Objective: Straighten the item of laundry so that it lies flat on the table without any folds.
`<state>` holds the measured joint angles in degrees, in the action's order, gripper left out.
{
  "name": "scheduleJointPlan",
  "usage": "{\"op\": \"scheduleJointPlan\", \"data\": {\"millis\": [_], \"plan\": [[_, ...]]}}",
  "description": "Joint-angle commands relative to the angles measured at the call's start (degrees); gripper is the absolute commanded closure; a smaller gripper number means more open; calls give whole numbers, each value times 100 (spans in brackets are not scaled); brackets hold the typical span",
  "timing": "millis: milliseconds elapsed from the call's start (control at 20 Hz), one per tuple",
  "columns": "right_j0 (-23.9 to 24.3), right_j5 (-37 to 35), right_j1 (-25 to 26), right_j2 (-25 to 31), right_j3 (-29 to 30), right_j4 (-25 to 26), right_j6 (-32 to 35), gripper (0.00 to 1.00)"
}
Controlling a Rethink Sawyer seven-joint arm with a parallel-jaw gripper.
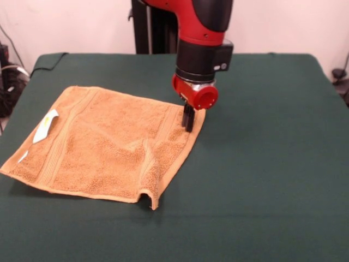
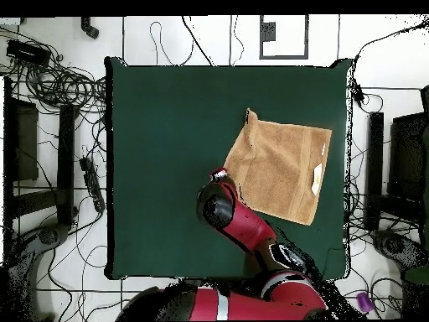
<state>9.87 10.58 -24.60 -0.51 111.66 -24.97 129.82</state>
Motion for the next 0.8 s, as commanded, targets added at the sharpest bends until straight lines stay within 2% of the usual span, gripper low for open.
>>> {"op": "scheduleJointPlan", "data": {"millis": [50, 100, 250, 800], "plan": [[145, -95, 769, 928, 272, -209, 1533, 100], [482, -28, 800, 1248, 375, -56, 1646, 100], [522, 18, 815, 1325, 400, -33, 1651, 100], [291, 129, 711, 1420, 554, -390, 1895, 100]]}}
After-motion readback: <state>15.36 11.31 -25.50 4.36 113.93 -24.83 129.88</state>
